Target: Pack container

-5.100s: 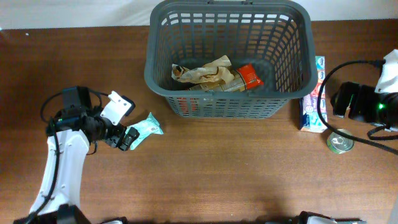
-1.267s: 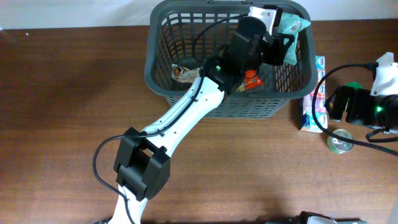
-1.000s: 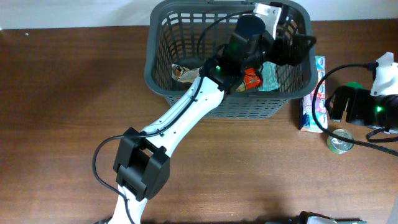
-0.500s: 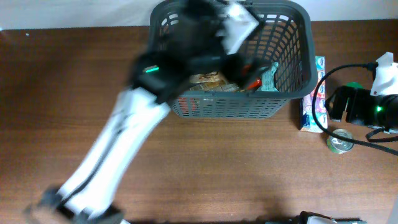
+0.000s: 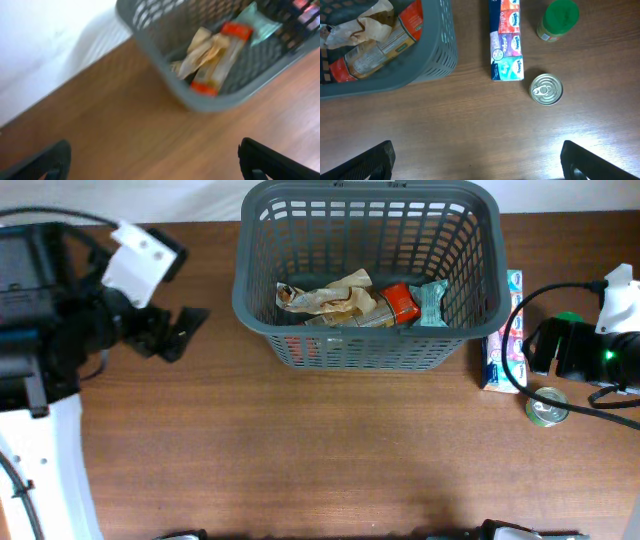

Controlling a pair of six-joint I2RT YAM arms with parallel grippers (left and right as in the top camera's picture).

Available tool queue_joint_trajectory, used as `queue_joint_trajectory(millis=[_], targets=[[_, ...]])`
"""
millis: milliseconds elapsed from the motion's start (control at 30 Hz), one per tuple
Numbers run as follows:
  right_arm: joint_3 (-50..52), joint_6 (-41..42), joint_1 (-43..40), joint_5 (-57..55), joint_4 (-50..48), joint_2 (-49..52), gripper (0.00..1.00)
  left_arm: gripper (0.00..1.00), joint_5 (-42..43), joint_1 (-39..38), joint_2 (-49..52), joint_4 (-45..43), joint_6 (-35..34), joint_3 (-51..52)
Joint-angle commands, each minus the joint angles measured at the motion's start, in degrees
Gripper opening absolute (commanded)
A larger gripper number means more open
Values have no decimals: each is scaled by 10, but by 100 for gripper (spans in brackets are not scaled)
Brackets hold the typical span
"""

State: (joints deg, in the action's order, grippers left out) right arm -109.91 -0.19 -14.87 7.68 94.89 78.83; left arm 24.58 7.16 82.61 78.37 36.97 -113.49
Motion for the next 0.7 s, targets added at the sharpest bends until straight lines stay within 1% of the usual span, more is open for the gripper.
queue_joint_trajectory(millis=[0, 167, 300, 333, 367, 400, 467, 567, 667], targets=[[-2, -2, -2, 8, 3, 1, 99, 99, 31, 33, 0, -3, 65, 26], [-2, -2, -2, 8, 9, 1, 99, 99, -10, 40, 3, -16, 64, 42], [-2, 0, -2, 2, -4, 1, 99, 99, -15, 40, 3, -15, 64, 42], [-2, 12, -3, -14, -12, 1, 99, 99, -15, 40, 3, -15, 64, 42], [-2, 49, -14, -62, -27, 1, 99, 99, -15, 40, 3, -15, 64, 42], [-2, 55, -28, -76, -35, 3, 99, 99, -15, 40, 3, -15, 64, 42], [-2, 38, -55, -67, -41, 8, 99, 99, -15, 40, 3, -15, 64, 42], [-2, -24, -104, -20, -54, 28, 99, 99, -15, 40, 3, -15, 64, 42], [-1, -70, -128, -9, -83, 65, 99, 99, -15, 40, 3, -16, 64, 42]])
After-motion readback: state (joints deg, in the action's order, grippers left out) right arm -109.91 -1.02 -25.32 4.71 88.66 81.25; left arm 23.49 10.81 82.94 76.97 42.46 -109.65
